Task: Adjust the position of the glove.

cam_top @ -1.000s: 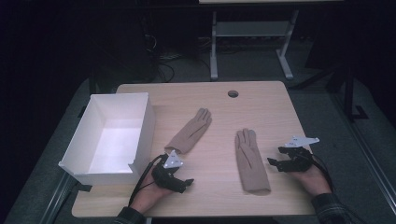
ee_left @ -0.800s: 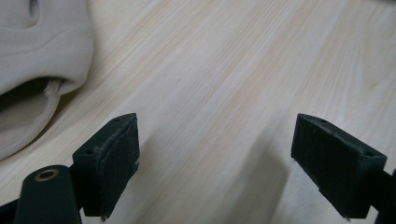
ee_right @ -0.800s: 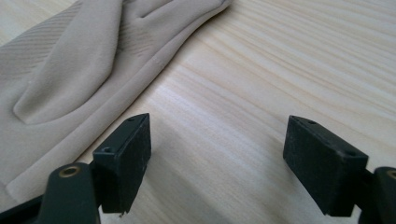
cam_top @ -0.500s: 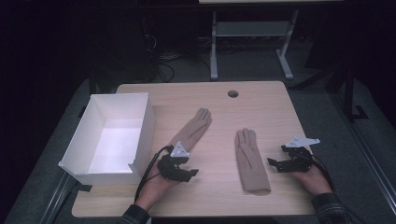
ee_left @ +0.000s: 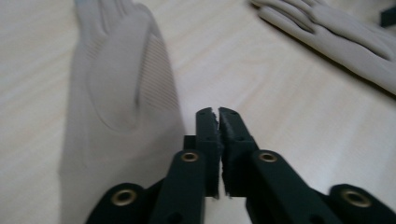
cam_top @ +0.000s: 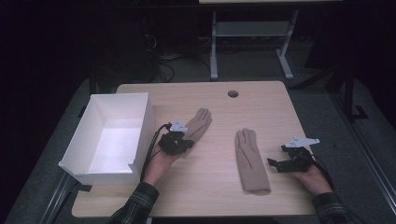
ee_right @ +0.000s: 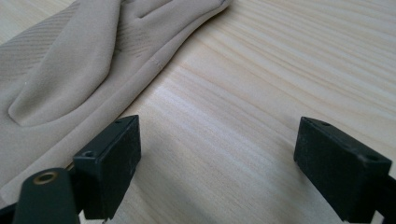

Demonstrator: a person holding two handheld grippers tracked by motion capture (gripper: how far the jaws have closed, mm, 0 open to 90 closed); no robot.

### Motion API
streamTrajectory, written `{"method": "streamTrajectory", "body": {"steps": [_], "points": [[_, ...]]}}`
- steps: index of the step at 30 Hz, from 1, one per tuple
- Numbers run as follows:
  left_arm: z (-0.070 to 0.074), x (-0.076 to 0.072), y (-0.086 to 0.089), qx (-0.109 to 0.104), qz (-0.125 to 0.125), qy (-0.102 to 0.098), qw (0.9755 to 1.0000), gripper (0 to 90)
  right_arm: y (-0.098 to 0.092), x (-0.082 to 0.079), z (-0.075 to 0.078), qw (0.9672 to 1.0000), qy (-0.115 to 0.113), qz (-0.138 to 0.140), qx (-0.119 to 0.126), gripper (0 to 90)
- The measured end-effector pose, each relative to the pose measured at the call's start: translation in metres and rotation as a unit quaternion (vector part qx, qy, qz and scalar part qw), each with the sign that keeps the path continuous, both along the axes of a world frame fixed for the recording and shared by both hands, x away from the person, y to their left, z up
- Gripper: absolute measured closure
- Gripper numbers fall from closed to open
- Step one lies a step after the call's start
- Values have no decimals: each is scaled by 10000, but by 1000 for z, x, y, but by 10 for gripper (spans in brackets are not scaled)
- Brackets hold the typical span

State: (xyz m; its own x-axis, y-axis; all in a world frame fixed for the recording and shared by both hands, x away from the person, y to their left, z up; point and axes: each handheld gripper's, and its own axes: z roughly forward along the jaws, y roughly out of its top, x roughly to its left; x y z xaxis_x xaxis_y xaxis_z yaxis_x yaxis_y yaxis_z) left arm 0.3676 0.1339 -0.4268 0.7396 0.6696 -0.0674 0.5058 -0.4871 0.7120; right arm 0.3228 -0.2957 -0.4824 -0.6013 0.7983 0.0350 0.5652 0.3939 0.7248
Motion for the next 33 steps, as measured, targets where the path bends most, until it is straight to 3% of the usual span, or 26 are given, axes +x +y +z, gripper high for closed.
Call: {"method": "streamTrajectory", "body": {"steps": [9,11,16,21,27,33], "points": [[-11,22,-1,80,242,73,9996,896,0,1,0,10000,10,12,-9,136],[-20,27,-3,87,288,220,9993,896,1,1,0,10000,19,9,-1,135],[-30,30,-7,271,223,374,9987,897,1,1,0,10000,20,11,0,136],[-31,29,-8,279,202,372,9987,898,1,1,0,10000,22,13,0,135],[-29,20,-10,394,-57,416,9983,898,1,1,0,10000,18,15,0,135],[-29,7,-11,276,-303,562,9976,898,1,1,0,10000,17,16,1,135]]}}
